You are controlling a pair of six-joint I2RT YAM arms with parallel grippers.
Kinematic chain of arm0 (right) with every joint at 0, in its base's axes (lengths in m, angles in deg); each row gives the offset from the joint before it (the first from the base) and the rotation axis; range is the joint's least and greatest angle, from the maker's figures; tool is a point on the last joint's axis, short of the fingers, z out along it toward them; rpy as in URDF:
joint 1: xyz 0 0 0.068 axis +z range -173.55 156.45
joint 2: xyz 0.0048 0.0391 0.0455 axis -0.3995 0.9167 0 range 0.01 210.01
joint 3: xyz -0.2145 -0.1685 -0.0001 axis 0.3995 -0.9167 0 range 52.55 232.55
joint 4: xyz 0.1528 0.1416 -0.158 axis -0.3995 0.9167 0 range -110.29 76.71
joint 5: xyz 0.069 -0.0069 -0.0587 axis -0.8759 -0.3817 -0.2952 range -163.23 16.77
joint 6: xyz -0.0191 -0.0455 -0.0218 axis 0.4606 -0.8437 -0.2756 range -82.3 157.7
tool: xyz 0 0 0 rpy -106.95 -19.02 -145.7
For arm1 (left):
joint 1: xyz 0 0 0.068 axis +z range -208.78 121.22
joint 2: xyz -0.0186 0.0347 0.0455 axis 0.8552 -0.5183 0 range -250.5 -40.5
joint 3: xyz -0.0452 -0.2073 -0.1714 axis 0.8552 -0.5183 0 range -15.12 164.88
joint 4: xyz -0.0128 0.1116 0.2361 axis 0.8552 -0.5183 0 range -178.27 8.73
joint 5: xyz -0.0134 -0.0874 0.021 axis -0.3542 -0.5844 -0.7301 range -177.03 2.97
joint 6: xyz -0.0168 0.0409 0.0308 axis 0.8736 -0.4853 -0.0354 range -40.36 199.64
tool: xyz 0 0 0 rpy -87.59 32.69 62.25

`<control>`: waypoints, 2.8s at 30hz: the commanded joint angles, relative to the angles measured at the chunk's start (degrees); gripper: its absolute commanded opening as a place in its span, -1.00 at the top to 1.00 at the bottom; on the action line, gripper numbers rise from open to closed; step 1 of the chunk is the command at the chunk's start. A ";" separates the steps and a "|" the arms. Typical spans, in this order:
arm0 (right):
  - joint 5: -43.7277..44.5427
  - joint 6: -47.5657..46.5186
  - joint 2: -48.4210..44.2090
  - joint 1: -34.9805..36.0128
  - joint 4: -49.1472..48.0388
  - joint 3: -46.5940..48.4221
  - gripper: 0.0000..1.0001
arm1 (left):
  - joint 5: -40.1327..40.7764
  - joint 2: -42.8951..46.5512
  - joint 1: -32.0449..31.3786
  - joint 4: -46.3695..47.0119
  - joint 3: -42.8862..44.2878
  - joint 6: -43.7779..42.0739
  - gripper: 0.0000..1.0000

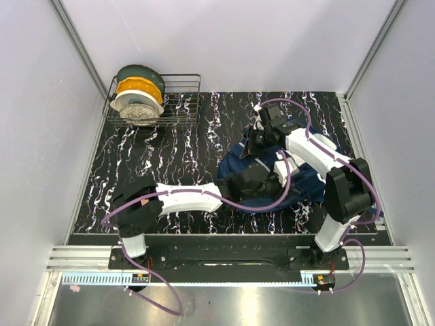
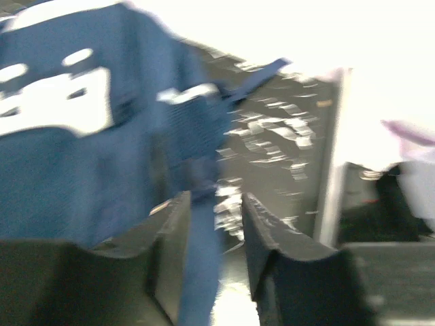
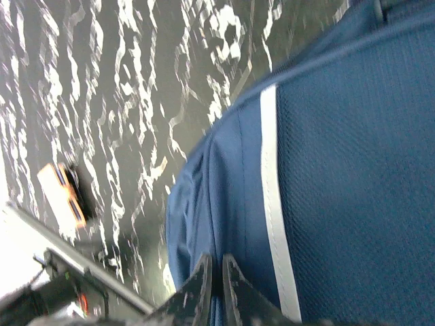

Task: Pack the student bag
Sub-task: Zip the student bag at the center of the board, then unzip the student bag at the center of the board.

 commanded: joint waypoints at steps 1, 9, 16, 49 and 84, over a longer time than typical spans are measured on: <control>-0.13 3.46 1.77 -0.57 -14.77 1.21 0.64 | -19.04 2.71 -7.38 14.92 5.70 3.78 -0.02; 0.84 6.62 -3.32 -10.24 -13.01 1.75 -0.20 | -10.87 17.82 -7.29 10.63 -11.35 4.39 -0.60; 8.48 6.10 -18.60 -11.57 -10.56 -5.35 -0.39 | -0.75 31.36 1.91 1.39 -18.83 10.80 -0.88; 13.76 12.25 -53.26 -11.57 3.35 -40.88 -0.01 | -28.08 10.72 29.80 -0.64 -16.90 30.33 -0.64; 28.34 10.75 -46.66 -11.57 5.26 -36.14 1.00 | -30.63 8.43 37.61 -2.22 -15.58 27.78 1.00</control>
